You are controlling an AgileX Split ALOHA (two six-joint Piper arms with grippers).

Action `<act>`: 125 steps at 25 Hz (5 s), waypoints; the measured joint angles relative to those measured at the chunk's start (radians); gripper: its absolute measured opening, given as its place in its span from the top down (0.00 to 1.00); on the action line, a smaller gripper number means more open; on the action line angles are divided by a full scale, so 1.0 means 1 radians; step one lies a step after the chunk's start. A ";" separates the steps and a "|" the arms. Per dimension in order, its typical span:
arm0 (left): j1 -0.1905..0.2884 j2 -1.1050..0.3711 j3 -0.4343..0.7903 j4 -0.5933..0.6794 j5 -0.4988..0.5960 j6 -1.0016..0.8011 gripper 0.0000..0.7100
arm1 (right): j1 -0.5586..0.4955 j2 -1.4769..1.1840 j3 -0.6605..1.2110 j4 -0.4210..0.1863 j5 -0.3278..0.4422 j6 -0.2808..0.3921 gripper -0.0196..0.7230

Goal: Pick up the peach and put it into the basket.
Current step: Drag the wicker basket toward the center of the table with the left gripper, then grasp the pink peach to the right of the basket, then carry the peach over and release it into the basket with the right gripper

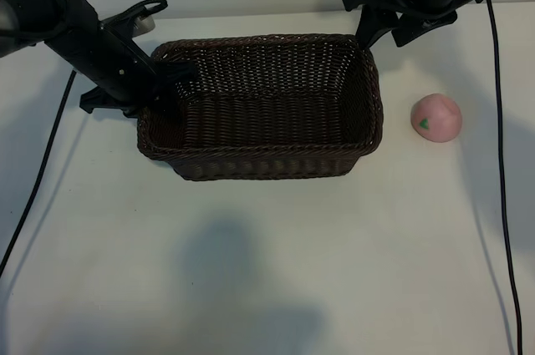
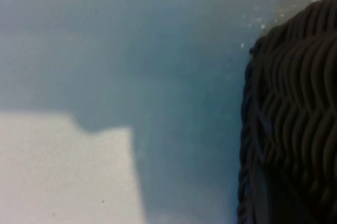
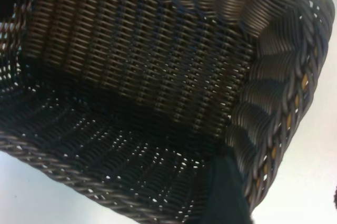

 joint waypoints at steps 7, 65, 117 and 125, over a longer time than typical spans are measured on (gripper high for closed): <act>0.000 -0.005 -0.002 -0.006 0.023 -0.001 0.33 | 0.000 0.000 0.000 0.001 0.000 0.000 0.31; 0.000 -0.312 -0.009 0.302 0.150 -0.133 0.16 | -0.107 0.136 0.398 -0.228 -0.445 0.116 0.70; 0.000 -0.312 -0.009 0.301 0.150 -0.133 0.16 | 0.290 0.289 -0.095 -0.126 -0.162 0.103 0.85; 0.000 -0.312 -0.009 0.301 0.150 -0.133 0.16 | 0.290 0.273 -0.145 -0.128 -0.103 0.094 0.28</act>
